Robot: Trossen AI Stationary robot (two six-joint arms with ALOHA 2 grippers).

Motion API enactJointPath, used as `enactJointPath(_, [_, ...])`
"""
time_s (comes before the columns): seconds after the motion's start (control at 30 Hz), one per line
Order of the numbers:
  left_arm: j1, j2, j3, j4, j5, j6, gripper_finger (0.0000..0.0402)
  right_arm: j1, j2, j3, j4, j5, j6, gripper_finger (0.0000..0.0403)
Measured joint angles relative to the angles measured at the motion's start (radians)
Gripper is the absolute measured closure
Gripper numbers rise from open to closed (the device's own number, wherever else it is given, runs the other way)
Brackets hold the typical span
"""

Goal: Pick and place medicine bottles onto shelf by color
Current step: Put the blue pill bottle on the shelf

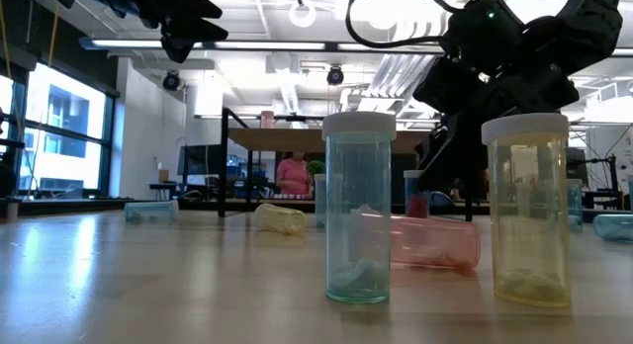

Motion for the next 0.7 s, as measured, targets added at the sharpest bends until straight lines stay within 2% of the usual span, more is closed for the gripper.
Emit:
enactJointPath(0.3, [0.000, 0.000, 0.000, 0.000, 0.000, 0.000, 0.0229, 0.000, 0.000, 0.000, 0.000, 0.000, 0.000, 0.0295])
enactJointPath(0.7, [0.000, 0.000, 0.000, 0.000, 0.000, 0.000, 0.0229, -0.005, -0.001, 0.000, 0.057, -0.001, 0.000, 0.0297])
